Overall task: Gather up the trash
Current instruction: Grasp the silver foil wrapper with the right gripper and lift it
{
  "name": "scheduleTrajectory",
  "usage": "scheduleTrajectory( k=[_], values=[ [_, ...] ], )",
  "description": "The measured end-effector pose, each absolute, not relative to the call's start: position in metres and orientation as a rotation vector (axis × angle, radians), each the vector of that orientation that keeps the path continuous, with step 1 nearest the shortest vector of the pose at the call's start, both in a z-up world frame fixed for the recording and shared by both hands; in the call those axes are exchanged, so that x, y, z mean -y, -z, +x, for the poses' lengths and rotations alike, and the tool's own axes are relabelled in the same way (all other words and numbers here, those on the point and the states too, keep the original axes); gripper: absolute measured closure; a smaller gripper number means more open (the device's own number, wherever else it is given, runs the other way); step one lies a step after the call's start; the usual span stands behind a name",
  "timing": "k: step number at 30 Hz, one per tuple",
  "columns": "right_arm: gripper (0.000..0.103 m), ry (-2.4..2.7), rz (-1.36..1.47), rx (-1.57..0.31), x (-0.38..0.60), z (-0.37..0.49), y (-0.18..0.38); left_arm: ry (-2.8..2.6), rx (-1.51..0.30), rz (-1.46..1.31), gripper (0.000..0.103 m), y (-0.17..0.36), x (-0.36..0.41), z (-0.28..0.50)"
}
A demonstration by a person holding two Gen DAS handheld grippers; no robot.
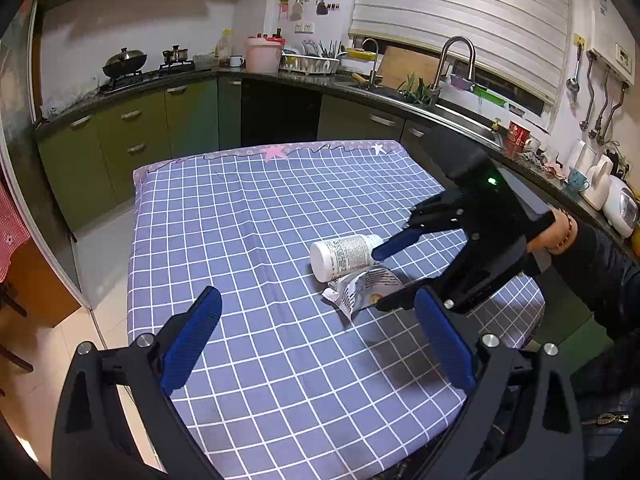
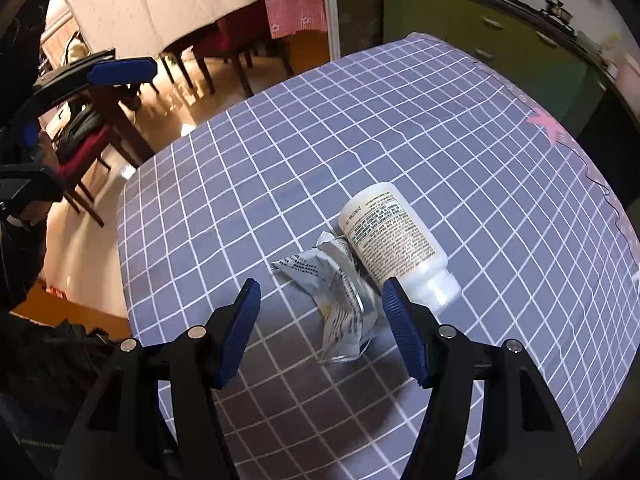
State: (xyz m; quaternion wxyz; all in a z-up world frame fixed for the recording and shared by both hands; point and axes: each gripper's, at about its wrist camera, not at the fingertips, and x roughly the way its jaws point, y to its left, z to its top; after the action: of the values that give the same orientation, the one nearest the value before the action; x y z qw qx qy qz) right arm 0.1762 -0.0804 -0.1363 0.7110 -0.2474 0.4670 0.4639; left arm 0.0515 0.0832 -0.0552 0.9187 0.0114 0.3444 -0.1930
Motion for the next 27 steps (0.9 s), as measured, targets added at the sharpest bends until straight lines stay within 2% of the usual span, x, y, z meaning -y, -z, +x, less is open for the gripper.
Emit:
scheduleTrajectory(
  k=[4,12,14,15,16,27],
  values=[
    [0.048,-1.032,-0.594,-1.073,0.076,0.185,0.143,0.394,-0.710,0.021,0.011,0.057,-0.085,0.050],
    [0.049,-1.048,-0.611,-1.133,0.070,0.193,0.159,0.396,-0.711,0.025,0.010,0.057,-0.087,0.048],
    [0.062,-1.047,-0.605,-1.143,0.071,0.193,0.163,0.397,-0.716,0.027,0.010,0.057,-0.086,0.047],
    [0.071,-1.041,-0.606,-1.148,0.071,0.194,0.166,0.397,-0.717,0.029,0.010,0.058,-0.086,0.047],
    [0.074,-1.035,-0.605,-1.154,0.072,0.194,0.168,0.399,-0.720,0.031,0.010,0.058,-0.085,0.048],
    [0.075,-1.046,-0.405,-1.117,0.119,0.178,0.142,0.411,-0.722,0.044,0.010,0.058,-0.080,0.050]
  ],
)
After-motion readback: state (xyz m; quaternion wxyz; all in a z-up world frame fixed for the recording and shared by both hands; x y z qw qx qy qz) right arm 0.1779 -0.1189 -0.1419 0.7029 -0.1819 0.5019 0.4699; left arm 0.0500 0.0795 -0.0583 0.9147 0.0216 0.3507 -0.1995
